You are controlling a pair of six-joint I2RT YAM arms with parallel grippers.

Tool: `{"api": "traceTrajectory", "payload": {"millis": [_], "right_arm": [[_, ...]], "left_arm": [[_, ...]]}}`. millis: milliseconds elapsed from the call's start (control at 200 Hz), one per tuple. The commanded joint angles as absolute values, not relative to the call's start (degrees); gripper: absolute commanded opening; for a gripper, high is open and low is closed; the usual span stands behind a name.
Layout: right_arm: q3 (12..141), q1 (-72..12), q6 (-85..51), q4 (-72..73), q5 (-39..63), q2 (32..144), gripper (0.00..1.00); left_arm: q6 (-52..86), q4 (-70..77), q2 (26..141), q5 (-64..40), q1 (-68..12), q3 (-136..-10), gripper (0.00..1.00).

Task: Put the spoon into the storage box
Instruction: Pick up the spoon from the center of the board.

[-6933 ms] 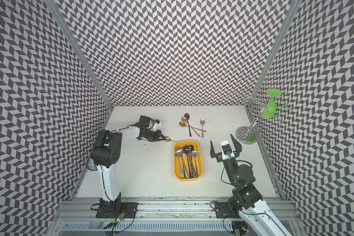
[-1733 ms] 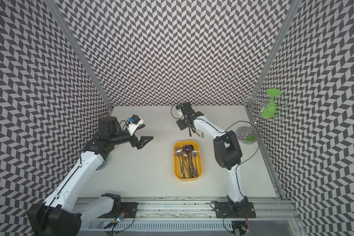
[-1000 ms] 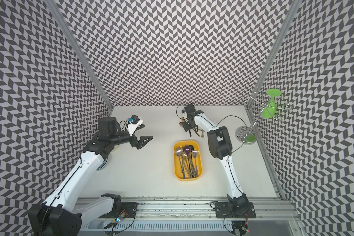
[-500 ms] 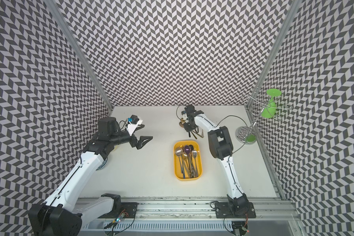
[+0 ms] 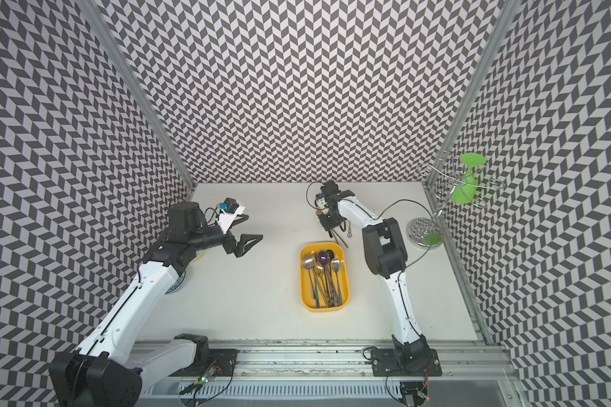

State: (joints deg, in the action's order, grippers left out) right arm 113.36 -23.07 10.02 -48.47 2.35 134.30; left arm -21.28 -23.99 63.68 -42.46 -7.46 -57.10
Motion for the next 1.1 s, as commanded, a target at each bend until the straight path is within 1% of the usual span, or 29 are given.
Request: {"api": "traceTrajectory", "payload": {"millis": [0,120,240,661,681,776,966,971,976,986,1092], "right_arm": [[113.32,-23.09,9.67,-47.76,1.82,130.02,0.03],[112.89,-23.11,9.49,-47.4,1.59,128.53,0.02],[113.26,-22.94,9.06,-47.35,1.97,127.67,0.01],[111.3,-22.5,9.06,-47.12,2.13,125.81,0.01],[111.15,-22.5,7.34,-47.2,3.89,125.51,0.0],[108.88,-22.35,5.49,-46.87,6.34,122.08,0.0],[100.62,-21.47,5.49,-44.62,6.34,113.39,0.0],[100.36,-21.46,5.38,-44.59,6.64,113.17,0.0],[100.15,-21.45,3.31,-44.49,10.26,112.92,0.0],[99.44,-21.45,1.84,-44.37,11.24,112.39,0.0],[93.31,-21.45,-0.7,-41.39,14.37,107.21,0.0]], "left_arm": [[-20.75,-22.34,63.02,-44.21,-7.04,-56.39,0.99],[-20.8,-23.66,63.25,-44.12,-6.94,-57.78,0.99],[-20.67,-22.08,62.8,-44.21,-6.77,-56.03,0.99],[-20.64,-22.34,62.32,-44.43,-6.15,-56.21,0.99],[-20.59,-22.1,62.31,-44.47,-6.14,-55.98,0.99],[-20.53,-22.78,62.6,-44.47,-6.0,-56.78,0.99],[-20.59,-22.09,62.58,-44.71,-5.75,-56.22,0.99],[-20.58,-22.16,62.58,-44.72,-5.78,-56.32,0.99],[-20.57,-22.24,62.58,-44.73,-5.74,-56.33,0.99],[-20.61,-22.41,62.58,-44.71,-5.79,-56.51,0.99],[-20.91,-22.97,62.5,-45.11,-5.64,-56.85,0.99]]}}
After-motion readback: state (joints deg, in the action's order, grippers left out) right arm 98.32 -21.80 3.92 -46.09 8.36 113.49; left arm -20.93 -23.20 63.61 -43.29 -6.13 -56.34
